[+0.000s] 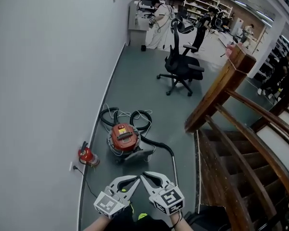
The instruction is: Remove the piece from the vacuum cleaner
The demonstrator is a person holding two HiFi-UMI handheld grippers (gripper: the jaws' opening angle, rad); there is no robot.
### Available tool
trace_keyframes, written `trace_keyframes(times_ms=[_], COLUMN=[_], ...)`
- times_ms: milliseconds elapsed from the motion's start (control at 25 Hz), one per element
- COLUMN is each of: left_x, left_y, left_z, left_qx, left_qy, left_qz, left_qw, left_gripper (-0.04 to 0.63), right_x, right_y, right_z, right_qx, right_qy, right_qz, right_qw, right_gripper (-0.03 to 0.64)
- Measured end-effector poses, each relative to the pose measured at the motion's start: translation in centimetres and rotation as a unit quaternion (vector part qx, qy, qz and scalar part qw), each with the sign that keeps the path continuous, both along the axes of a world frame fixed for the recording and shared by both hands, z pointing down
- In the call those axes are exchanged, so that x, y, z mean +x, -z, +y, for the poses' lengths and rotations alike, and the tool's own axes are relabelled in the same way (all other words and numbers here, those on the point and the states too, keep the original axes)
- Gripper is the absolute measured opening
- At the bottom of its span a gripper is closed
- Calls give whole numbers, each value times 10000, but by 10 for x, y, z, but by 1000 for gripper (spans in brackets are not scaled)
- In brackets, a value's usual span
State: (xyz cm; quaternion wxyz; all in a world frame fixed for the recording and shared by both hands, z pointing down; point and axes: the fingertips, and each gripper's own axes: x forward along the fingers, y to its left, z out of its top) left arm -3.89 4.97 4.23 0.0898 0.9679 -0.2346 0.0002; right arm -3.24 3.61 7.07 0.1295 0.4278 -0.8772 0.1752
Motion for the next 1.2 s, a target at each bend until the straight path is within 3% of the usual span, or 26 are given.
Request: trace_keyframes(times_ms=[640, 1200], left_x=[-2, 13], left_y=[-2, -15], left_z=[-60, -78], left_qx=[295, 336], left_qy=[-379, -215], left_qz=[-160, -289], left_qw=[9987, 9988], left_gripper=[6, 8], right_x=[-3, 9], right_y=[-3, -19], right_z=[-60, -77], right_qx=[180, -9], right_qy=[-355, -94], right_qz=[6, 12], right_qw=[9992, 10000], right_gripper=[21, 21])
